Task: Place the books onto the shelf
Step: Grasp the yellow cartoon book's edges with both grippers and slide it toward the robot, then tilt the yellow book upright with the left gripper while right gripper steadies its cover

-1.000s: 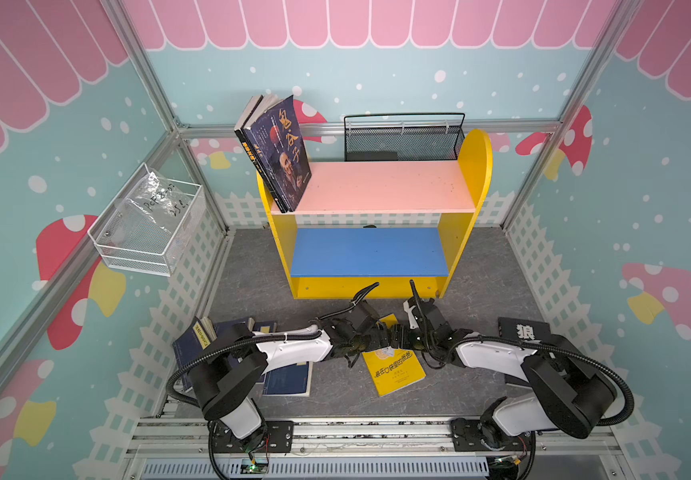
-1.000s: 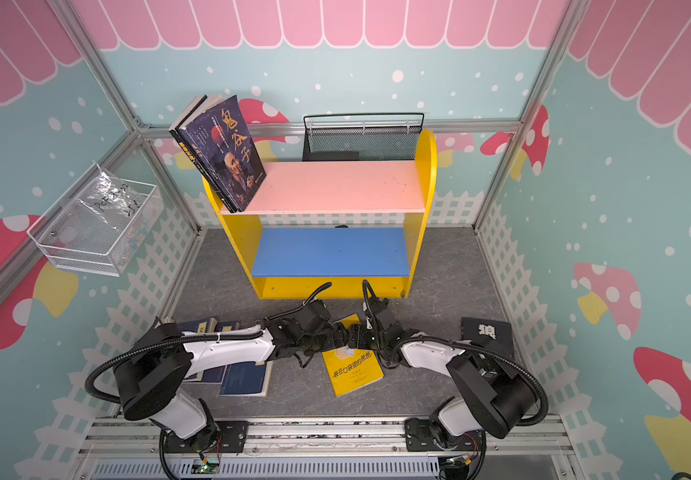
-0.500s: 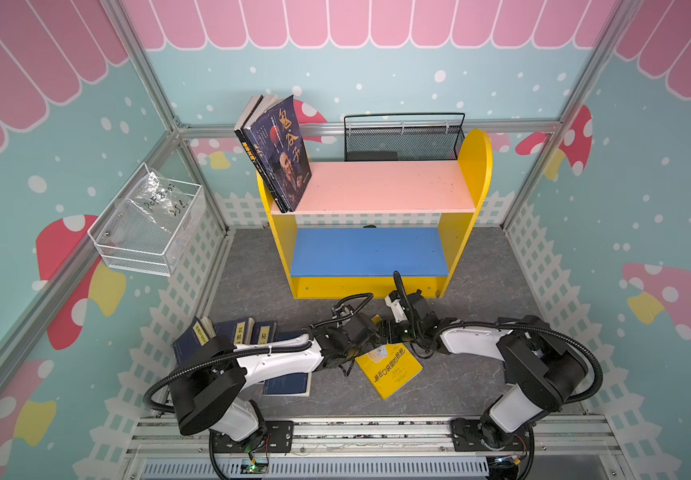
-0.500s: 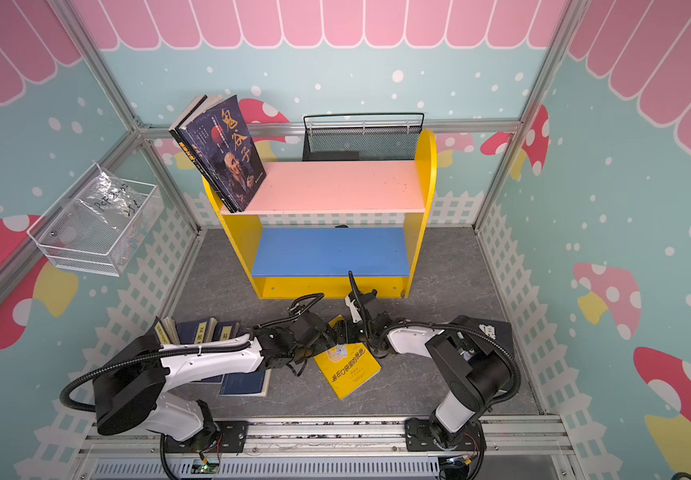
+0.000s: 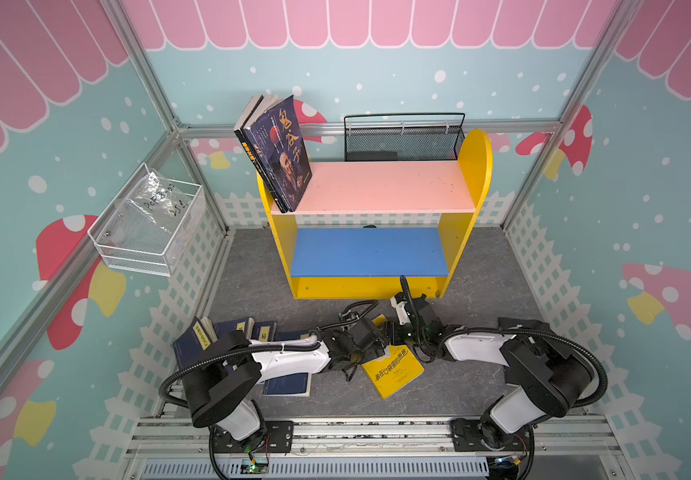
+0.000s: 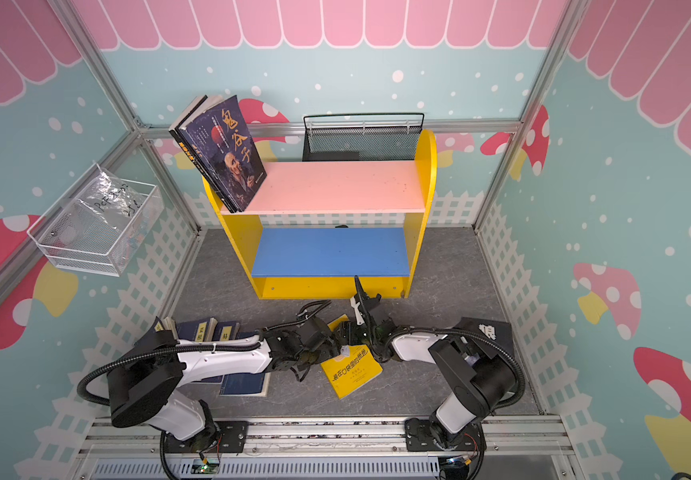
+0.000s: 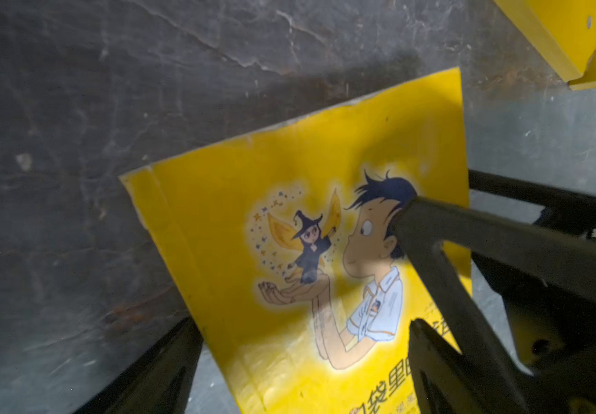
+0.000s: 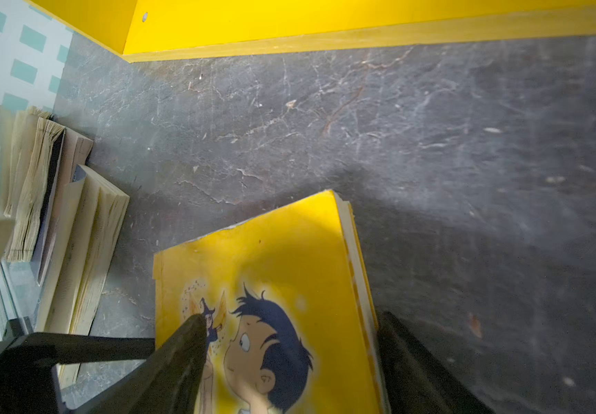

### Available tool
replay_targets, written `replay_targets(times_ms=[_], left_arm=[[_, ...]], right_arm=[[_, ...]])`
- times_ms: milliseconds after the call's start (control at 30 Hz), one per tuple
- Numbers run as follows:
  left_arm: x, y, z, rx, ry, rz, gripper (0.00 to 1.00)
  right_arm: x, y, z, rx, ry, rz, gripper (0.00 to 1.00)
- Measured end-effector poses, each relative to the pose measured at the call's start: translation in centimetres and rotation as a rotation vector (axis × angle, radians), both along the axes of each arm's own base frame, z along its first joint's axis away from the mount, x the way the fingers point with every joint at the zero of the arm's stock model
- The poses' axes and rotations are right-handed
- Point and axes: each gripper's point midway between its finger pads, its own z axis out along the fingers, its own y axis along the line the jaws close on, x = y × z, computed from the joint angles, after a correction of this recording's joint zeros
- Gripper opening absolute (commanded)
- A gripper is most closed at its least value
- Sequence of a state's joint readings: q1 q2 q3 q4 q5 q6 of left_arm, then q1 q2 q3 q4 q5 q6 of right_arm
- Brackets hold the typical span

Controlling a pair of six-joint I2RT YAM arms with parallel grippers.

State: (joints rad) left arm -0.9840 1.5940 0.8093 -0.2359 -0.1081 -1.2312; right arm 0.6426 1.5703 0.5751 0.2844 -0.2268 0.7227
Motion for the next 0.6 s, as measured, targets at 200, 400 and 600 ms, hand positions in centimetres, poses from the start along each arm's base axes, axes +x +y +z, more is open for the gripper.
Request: replay_targets(times_ms=[200,400,600], left_arm=[[-0.5,1.1,1.0,-0.016,-0.022,0.010,0.94],[-0.8,2.1,2.1,-0.050,-0.053,0.034,0.93],[-0.7,0.9,-0.1,-0.010,-0.021,0.032,0.93]], right_arm=[[-0.2,-0.4,0.0,-0.009,0.002,-0.007,0.78],[-0.6,-0.3,0.0,0.009,0.009,0.002,0.77],[-0.9,-0.1,-0.2,0.027,0.027,0.008,0.73]])
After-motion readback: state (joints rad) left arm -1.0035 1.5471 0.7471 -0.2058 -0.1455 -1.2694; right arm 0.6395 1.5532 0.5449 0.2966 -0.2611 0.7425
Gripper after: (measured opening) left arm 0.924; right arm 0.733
